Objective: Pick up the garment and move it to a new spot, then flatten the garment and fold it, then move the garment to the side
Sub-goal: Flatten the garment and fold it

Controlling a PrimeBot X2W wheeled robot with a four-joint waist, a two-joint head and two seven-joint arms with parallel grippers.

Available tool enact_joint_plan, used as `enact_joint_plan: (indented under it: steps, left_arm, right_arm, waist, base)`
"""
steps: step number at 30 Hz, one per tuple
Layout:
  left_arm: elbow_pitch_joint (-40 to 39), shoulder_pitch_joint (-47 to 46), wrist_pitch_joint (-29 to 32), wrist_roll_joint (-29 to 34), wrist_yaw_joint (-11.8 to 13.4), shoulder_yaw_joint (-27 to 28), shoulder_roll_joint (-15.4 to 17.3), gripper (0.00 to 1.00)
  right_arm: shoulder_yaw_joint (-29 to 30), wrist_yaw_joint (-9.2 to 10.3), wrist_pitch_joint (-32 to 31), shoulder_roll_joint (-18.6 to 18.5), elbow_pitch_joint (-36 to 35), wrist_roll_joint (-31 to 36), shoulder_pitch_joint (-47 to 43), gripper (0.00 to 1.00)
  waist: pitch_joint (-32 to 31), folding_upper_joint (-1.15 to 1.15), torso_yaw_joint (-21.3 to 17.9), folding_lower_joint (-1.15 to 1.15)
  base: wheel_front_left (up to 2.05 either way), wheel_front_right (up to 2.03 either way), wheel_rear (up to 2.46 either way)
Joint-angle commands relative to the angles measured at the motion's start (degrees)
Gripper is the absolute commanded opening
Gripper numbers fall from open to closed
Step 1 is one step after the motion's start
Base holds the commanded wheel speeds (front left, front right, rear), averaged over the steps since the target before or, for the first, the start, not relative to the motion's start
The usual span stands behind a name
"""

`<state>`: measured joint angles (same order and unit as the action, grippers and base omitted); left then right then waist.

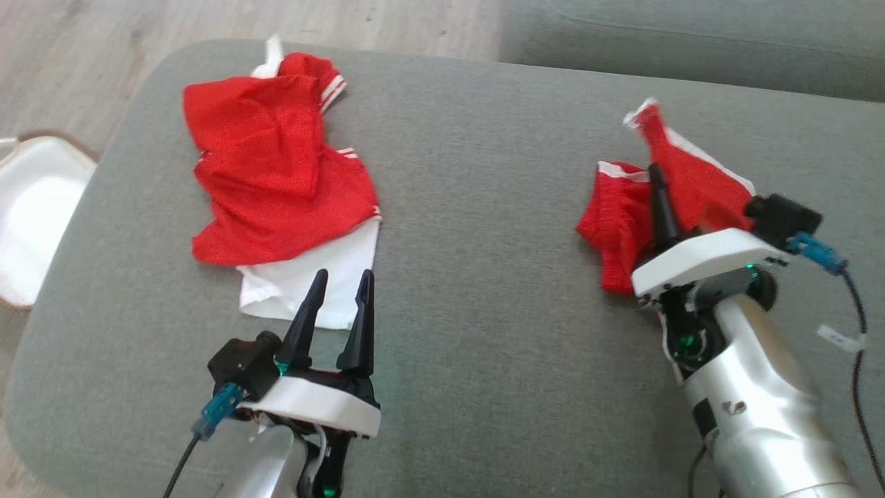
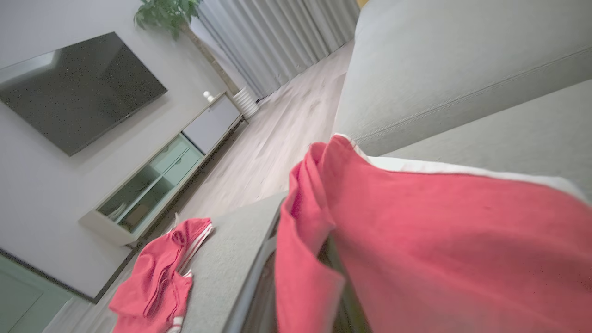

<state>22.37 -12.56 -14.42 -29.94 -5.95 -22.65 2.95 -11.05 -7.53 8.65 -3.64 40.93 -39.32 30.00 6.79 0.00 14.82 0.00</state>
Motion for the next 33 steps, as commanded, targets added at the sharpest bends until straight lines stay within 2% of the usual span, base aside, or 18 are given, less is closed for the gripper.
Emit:
enact_joint_plan:
  steps: [1,7,8,9,10,17,23,27,30,33]
  left_arm:
    - [-1.81,-1.41,-0.18,0.08,0.28,1.43,0.62,1.00]
    - [-2.35,-1.34,-0.13,-0.15,0.55,1.20,0.68,1.00]
    - [-2.36,-1.32,-0.13,-0.18,0.58,1.16,0.70,1.00]
    - [-2.38,-1.31,-0.14,-0.23,0.62,1.16,0.73,1.00]
    - [-2.40,-1.30,-0.14,-0.27,0.68,1.18,0.77,1.00]
    - [-2.47,-1.24,-0.17,-0.59,1.05,1.70,1.53,1.00]
    - [-3.75,-0.94,-0.34,-0.77,1.57,2.99,2.07,1.00]
    - [-5.18,-0.36,-0.48,-0.76,1.74,4.28,2.01,1.00]
    - [-6.70,-0.05,-0.54,-0.11,1.96,5.63,1.83,1.00]
    - [-8.21,0.73,-0.56,1.46,2.48,7.28,1.46,1.00]
  right_arm:
    - [-2.05,0.04,0.68,0.58,-1.39,-1.11,1.23,0.00]
    - [-9.67,0.04,0.50,-1.03,2.39,-2.49,1.31,0.00]
    - [-11.07,0.04,-0.10,-1.25,3.20,-2.75,1.35,0.04]
    - [-12.82,0.04,-0.72,-1.56,3.84,-2.73,1.42,0.84]
    - [-14.48,0.04,-1.20,-1.84,4.35,-2.77,1.47,1.00]
    - [-26.49,0.04,-2.88,-3.20,3.25,-4.42,0.22,1.00]
    - [-28.39,0.04,2.66,-6.28,-0.60,-6.33,-0.26,1.00]
    - [-24.36,0.04,5.78,-9.47,-0.46,-1.40,0.19,1.00]
    - [-17.34,0.04,6.28,-10.27,-1.23,4.78,-0.22,1.00]
    - [-9.30,0.04,6.32,-10.03,-6.16,12.47,-3.25,1.00]
  waist:
    - [0.15,0.00,0.95,0.00]
    - [0.68,0.00,2.00,0.00]
    - [0.74,0.00,2.03,0.00]
    - [0.80,0.00,1.98,0.00]
    - [0.81,0.00,1.89,0.00]
    - [-0.67,0.00,-0.87,0.00]
    - [-2.60,0.00,-5.57,0.00]
    - [-3.67,0.00,-9.33,0.00]
    - [-3.93,0.00,-12.10,0.00]
    - [-3.99,0.00,-14.27,0.00]
  base:
    - [0.00,0.00,0.00]
    - [0.00,0.00,0.00]
    - [0.00,0.00,0.00]
    - [0.00,0.00,0.00]
    - [0.00,0.00,0.00]
    - [0.00,0.00,0.00]
    - [0.00,0.00,0.00]
    - [0.00,0.00,0.00]
    - [0.00,0.00,0.00]
    - [0.00,0.00,0.00]
